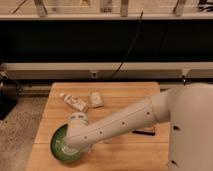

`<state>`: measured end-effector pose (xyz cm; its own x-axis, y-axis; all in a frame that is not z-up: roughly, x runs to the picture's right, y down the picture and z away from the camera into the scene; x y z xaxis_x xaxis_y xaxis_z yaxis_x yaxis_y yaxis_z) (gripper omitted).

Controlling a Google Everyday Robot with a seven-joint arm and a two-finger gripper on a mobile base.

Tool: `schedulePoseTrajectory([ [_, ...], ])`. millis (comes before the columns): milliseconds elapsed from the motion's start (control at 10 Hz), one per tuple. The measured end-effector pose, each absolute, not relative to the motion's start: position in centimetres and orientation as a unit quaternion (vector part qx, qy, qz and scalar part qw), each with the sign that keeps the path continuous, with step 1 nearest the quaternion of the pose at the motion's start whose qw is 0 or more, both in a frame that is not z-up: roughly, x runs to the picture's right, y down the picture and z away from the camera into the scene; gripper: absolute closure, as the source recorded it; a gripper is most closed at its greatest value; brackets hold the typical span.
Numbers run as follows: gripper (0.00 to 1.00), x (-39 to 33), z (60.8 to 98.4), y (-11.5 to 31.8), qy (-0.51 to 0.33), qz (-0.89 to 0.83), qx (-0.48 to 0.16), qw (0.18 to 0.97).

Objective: Pick up the ceramic bowl

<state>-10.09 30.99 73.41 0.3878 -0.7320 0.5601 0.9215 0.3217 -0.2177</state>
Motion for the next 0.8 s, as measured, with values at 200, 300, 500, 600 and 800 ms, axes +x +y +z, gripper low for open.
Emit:
schedulePoseTrajectory([
  [200, 1.00, -9.2, 72.8, 29.9, -0.176, -0.515, -0.254, 0.800],
  [300, 1.00, -9.1, 72.6, 29.7, -0.174, -0.515, -0.252, 0.800],
  [500, 0.97, -8.9, 72.8, 29.9, -0.171, -0.516, -0.251, 0.801],
  [600, 0.95, -8.7, 72.7, 29.6, -0.169, -0.515, -0.249, 0.803],
  [800, 0.95, -8.4, 72.1, 28.9, -0.166, -0.513, -0.246, 0.805],
])
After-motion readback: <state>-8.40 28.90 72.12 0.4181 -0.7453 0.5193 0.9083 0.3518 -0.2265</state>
